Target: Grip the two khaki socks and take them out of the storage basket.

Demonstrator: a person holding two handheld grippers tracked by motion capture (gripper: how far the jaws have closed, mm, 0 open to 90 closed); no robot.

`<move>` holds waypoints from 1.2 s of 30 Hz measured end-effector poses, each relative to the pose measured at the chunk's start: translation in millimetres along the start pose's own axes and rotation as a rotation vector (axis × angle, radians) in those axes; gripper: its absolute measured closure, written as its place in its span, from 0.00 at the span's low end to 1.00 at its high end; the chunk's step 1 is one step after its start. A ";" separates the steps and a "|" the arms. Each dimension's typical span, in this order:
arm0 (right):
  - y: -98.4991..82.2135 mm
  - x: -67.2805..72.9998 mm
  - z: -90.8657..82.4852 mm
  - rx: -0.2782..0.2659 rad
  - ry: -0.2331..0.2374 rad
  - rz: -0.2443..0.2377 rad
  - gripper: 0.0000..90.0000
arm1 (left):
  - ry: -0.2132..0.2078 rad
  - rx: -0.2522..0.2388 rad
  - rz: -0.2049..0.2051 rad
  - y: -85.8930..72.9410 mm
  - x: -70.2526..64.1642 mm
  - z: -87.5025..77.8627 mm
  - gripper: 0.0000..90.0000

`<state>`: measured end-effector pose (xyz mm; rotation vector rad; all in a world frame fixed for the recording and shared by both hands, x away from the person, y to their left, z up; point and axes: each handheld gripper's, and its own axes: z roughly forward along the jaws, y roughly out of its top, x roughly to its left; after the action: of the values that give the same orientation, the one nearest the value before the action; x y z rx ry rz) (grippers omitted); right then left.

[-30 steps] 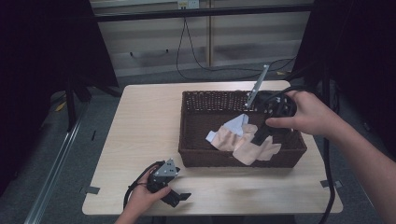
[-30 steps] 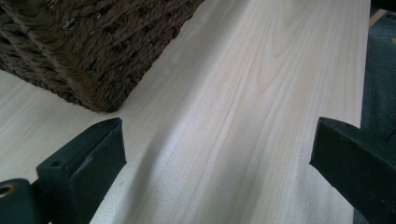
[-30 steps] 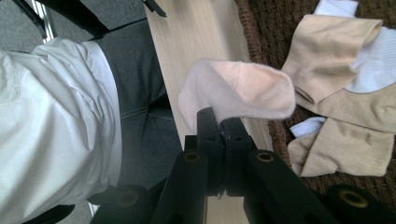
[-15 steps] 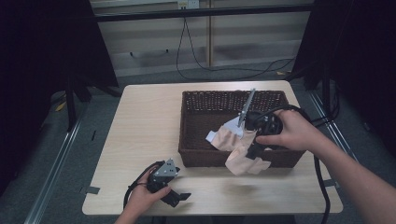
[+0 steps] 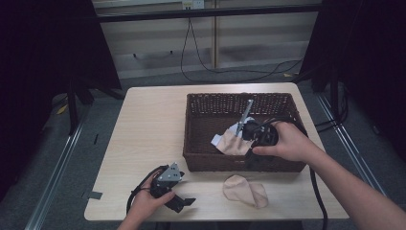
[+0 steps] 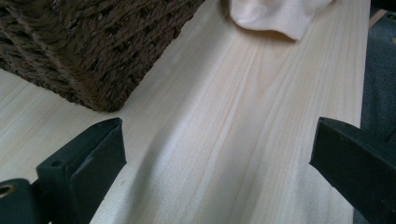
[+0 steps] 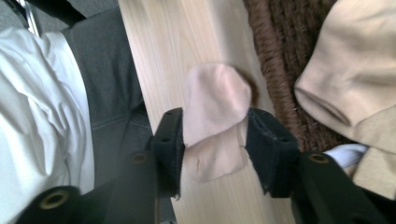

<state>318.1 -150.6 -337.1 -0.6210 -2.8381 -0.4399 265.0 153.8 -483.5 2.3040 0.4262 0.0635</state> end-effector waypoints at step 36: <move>22.8 -87.9 12.3 -0.006 -0.237 0.115 0.08 | -0.014 0.007 0.014 -0.8 0.8 -0.2 0.03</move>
<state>404.7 -159.6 -365.6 -0.8869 -3.0010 -0.3780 265.5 154.7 -483.9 2.3127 0.4044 0.0529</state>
